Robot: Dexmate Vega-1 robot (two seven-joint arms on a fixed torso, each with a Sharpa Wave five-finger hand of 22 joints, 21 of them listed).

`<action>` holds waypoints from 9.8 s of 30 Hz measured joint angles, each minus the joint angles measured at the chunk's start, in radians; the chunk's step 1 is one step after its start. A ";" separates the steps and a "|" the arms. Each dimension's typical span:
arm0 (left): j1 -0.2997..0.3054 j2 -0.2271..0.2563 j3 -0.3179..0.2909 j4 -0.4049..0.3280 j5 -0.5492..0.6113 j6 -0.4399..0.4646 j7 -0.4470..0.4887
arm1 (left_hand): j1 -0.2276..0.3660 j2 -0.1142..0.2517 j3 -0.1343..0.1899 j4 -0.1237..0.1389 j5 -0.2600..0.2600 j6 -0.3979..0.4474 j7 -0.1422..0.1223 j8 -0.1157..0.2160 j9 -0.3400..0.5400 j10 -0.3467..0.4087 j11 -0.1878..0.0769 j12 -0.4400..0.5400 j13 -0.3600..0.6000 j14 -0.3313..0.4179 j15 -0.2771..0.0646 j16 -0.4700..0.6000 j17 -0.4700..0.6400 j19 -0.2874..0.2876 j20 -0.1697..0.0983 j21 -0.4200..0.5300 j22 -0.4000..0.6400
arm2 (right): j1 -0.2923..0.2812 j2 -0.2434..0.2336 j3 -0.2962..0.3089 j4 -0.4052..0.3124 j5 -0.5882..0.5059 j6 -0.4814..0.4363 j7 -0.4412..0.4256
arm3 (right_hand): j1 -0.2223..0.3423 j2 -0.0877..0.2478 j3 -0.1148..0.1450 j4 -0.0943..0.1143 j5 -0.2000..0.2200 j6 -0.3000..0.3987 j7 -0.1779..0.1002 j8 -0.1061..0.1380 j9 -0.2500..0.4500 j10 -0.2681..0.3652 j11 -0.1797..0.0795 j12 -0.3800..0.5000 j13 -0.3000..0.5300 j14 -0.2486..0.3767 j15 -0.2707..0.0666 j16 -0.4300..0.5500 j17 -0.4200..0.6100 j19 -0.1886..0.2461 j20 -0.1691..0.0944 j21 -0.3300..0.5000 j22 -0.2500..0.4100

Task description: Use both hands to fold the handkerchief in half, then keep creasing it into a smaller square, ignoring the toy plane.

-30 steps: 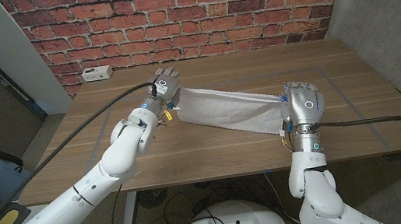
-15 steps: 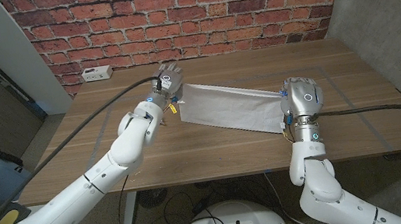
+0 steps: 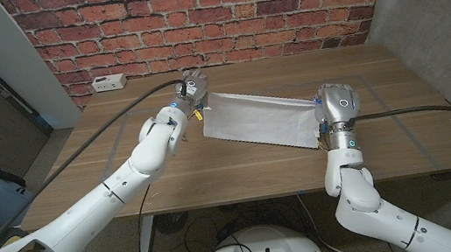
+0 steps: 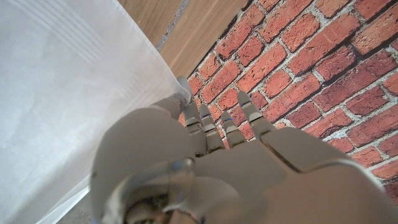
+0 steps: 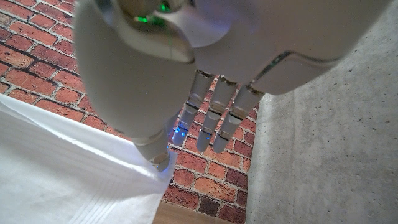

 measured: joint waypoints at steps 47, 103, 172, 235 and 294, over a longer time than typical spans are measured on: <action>-0.156 -0.075 0.156 0.175 0.037 0.046 -0.071 | -0.016 0.005 -0.062 -0.062 0.000 -0.182 -0.093 -0.223 -0.205 0.004 -0.005 0.003 -0.028 0.048 -0.030 -0.015 -0.021 0.013 0.005 0.023 -0.009 | 0.164 -0.094 -0.057 0.081 0.152 0.048 0.160 | -0.105 -0.013 -0.005 0.031 -0.021 -0.271 -0.084 -0.103 -0.007 -0.126 0.036 -0.083 0.002 -0.073 0.007 -0.072 -0.030 -0.033 0.043 -0.012 -0.002; -0.094 0.040 0.037 0.052 -0.464 -0.067 -0.067 | -0.616 -0.005 -0.153 0.203 0.016 -0.642 -0.163 -0.527 -0.489 -0.178 0.046 -0.031 -0.097 0.025 0.003 -0.032 -0.014 -0.046 0.040 0.018 -0.009 | 0.029 -0.183 0.051 -0.133 0.444 0.077 0.190 | -0.362 0.024 0.002 0.126 -0.076 -0.615 -0.037 -0.118 -0.011 -0.315 0.153 -0.110 -0.018 -0.173 0.014 -0.075 -0.032 -0.050 0.089 -0.043 -0.002; -0.142 0.104 0.068 0.114 -0.837 -0.145 -0.208 | -0.933 -0.101 -0.309 0.190 0.047 -0.870 -0.076 -0.518 -0.534 -0.416 0.048 -0.035 -0.129 -0.233 -0.007 -0.049 -0.032 -0.225 -0.043 -0.128 -0.023 | 0.183 -0.312 -0.181 -0.285 0.578 -0.165 0.357 | -0.309 -0.080 0.069 -0.028 -0.053 -0.954 -0.111 -0.114 -0.016 -0.644 0.096 -0.118 -0.068 -0.515 0.022 -0.103 -0.288 -0.194 0.099 -0.173 -0.012; -0.160 0.105 0.094 0.130 -0.902 -0.163 -0.236 | -0.958 -0.110 -0.328 0.177 0.074 -0.827 -0.073 -0.507 -0.533 -0.370 0.052 -0.026 -0.129 -0.209 -0.005 -0.042 -0.032 -0.159 -0.023 -0.128 -0.023 | 0.393 -0.303 -0.444 -0.072 0.310 -0.075 0.383 | 0.184 0.058 0.172 -0.032 -0.102 -0.134 -0.063 0.069 0.004 0.152 0.091 0.127 -0.005 0.197 -0.039 0.360 -0.074 0.081 -0.024 -0.038 0.025; -0.204 0.088 0.141 0.129 -0.866 -0.111 -0.331 | -0.976 -0.128 -0.372 0.166 0.099 -0.672 -0.025 -0.481 -0.533 -0.257 0.083 0.000 -0.129 -0.104 0.004 -0.035 -0.037 -0.114 0.022 -0.157 -0.025 | 0.305 -0.237 -0.095 0.053 -0.292 0.551 0.579 | 0.215 0.062 0.159 -0.020 -0.102 -0.136 -0.075 0.056 0.010 0.153 0.082 0.138 0.014 0.196 -0.039 0.344 -0.041 0.081 -0.024 0.010 0.037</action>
